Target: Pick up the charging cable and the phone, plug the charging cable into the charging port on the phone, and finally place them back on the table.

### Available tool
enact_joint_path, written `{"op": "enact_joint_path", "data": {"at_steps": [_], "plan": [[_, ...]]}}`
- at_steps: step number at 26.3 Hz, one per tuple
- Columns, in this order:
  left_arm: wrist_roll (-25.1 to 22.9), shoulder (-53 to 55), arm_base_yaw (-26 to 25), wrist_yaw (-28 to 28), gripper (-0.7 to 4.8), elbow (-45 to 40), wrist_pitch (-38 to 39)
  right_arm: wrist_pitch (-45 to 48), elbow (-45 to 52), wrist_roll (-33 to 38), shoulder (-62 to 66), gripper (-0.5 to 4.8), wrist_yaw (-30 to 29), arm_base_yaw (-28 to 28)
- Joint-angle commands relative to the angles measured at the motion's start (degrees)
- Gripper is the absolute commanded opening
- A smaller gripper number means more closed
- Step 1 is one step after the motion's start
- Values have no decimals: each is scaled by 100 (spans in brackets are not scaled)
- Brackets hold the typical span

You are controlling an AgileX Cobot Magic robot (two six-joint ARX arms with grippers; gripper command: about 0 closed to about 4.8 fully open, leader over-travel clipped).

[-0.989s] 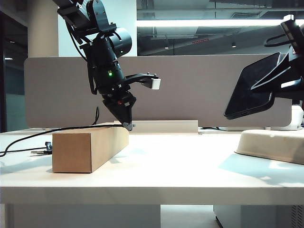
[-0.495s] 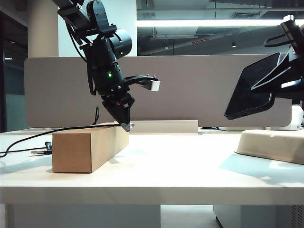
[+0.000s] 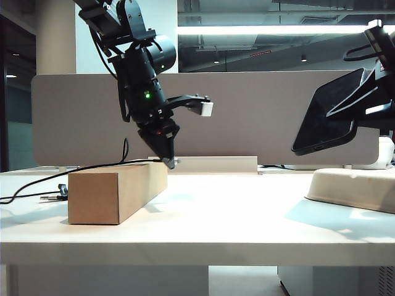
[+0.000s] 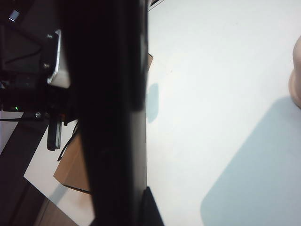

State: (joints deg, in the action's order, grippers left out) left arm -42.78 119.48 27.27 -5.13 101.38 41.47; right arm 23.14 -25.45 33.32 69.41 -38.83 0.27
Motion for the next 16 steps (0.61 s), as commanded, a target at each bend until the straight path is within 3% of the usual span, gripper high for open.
{"op": "enact_joint_path", "data": {"at_steps": [1,9,16], "plan": [[273,-162,70,-339,-6,35,-219,378,-48,-55,-46,-7,-31,7],[1329,-579,195,-2109,-6,46,-557,1189,-125,319,-46,-7,-103,7],[1821,-826,197,-3519,-6,57,-553,1543,-664,573,-50,-7,-304,7]]}}
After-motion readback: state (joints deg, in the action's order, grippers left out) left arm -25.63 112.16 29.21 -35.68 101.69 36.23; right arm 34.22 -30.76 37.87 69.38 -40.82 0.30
